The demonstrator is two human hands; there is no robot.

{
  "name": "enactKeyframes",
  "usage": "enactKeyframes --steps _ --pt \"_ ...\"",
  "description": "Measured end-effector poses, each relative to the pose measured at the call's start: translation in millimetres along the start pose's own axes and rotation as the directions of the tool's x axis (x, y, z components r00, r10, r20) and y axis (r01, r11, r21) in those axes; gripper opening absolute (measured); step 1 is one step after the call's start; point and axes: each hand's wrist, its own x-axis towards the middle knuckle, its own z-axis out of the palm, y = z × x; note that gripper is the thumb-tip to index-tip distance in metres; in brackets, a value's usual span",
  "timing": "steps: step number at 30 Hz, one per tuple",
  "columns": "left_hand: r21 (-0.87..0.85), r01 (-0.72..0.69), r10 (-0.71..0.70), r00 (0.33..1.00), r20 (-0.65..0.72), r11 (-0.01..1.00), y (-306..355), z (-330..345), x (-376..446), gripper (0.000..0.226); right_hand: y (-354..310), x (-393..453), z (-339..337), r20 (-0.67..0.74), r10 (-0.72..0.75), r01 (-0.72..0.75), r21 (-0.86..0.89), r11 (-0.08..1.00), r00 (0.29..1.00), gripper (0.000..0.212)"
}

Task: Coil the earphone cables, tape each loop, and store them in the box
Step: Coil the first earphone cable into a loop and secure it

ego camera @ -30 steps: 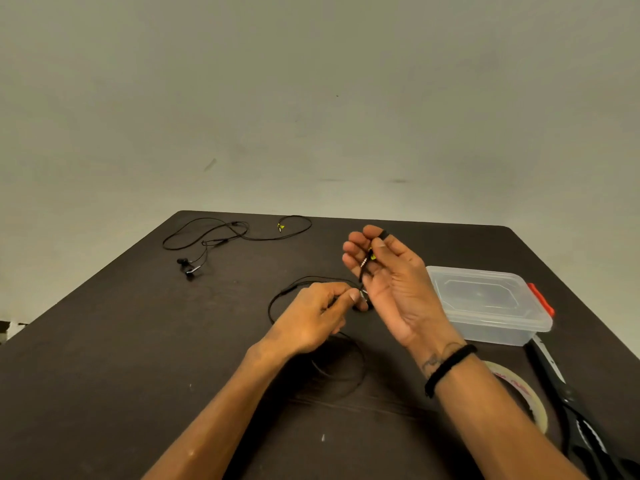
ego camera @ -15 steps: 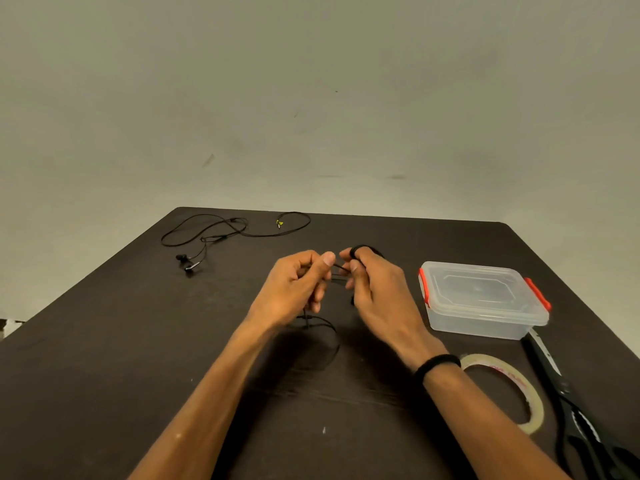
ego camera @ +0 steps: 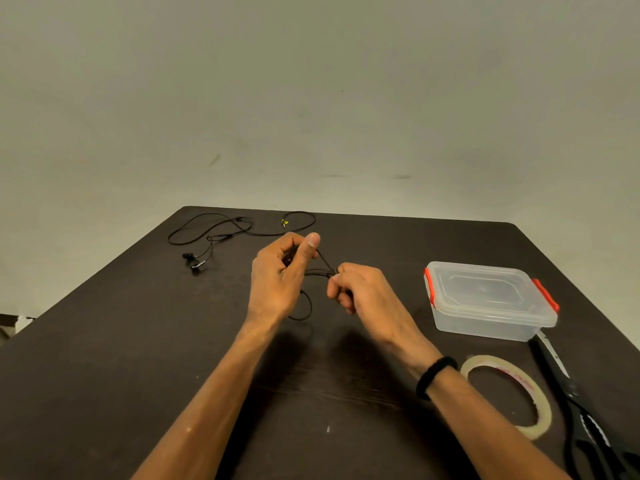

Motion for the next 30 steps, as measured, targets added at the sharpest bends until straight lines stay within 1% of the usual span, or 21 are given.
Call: enactKeyframes --steps 2,3,5,7,9,11,13,15,17,20,23,25,27,28,30 --pt "-0.025 0.024 -0.025 0.999 -0.030 0.999 -1.3 -0.5 0.9 0.037 -5.0 -0.7 2.2 0.078 0.055 -0.071 0.217 0.974 0.995 0.039" --pt "-0.042 0.038 -0.040 0.999 -0.035 0.998 -1.6 -1.1 1.6 0.037 -7.6 -1.5 2.9 0.130 0.080 -0.120 0.339 0.933 0.988 0.040" --pt "-0.060 0.056 -0.058 0.998 -0.023 0.997 -5.1 -1.7 2.4 0.038 -13.5 -3.6 3.8 0.230 0.100 -0.215 0.553 0.805 0.968 0.041" --pt "-0.047 0.082 -0.080 0.996 0.041 0.995 -12.5 1.0 2.3 0.044 -18.4 -3.8 3.1 0.295 0.071 -0.267 0.708 0.654 0.953 0.039" --pt "-0.031 0.146 -0.140 0.979 0.149 0.989 -20.4 6.9 1.7 0.052 -21.3 -1.7 -0.1 0.316 0.005 -0.275 0.817 0.506 0.949 0.040" --pt "-0.010 0.188 -0.179 0.951 0.254 0.982 -27.0 13.7 0.5 0.058 -22.8 0.3 -5.4 0.305 -0.047 -0.264 0.883 0.387 0.951 0.041" --pt "-0.015 0.191 -0.175 0.927 0.332 0.982 -27.1 20.2 -3.3 0.060 -22.5 1.4 -11.4 0.261 -0.069 -0.229 0.925 0.303 0.963 0.042" --pt "-0.014 0.190 -0.170 0.908 0.384 0.982 -25.4 24.9 -8.8 0.057 -20.2 2.5 -17.3 0.194 -0.059 -0.173 0.951 0.258 0.979 0.043" --pt "0.004 0.192 -0.176 0.891 0.419 0.981 -20.5 27.9 -14.3 0.046 -15.6 4.6 -23.3 0.142 -0.032 -0.128 0.954 0.271 0.989 0.044" --pt "0.078 0.145 -0.165 0.860 0.483 0.986 -8.4 29.5 -21.2 0.043 -11.1 7.1 -30.2 0.051 0.009 -0.051 0.952 0.302 0.999 0.044" --pt "0.177 0.016 -0.110 0.838 0.535 0.984 1.2 28.9 -25.7 0.040 -9.6 9.0 -35.0 -0.067 0.060 0.042 0.937 0.347 0.996 0.044" --pt "0.286 -0.100 -0.077 0.833 0.548 0.953 4.9 27.9 -26.6 0.039 -7.2 10.4 -37.4 -0.122 0.094 0.075 0.917 0.391 0.988 0.047" --pt "0.364 -0.210 -0.031 0.831 0.555 0.907 8.7 26.5 -28.1 0.037 -2.2 12.4 -39.0 -0.172 0.122 0.100 0.887 0.451 0.977 0.052" --pt "0.379 -0.244 -0.011 0.828 0.560 0.893 10.8 25.6 -28.7 0.037 0.0 13.4 -39.4 -0.201 0.130 0.111 0.859 0.499 0.971 0.055" --pt "0.368 -0.259 0.012 0.830 0.557 0.893 13.4 23.4 -28.0 0.037 3.6 14.9 -38.4 -0.254 0.140 0.115 0.777 0.619 0.957 0.061"
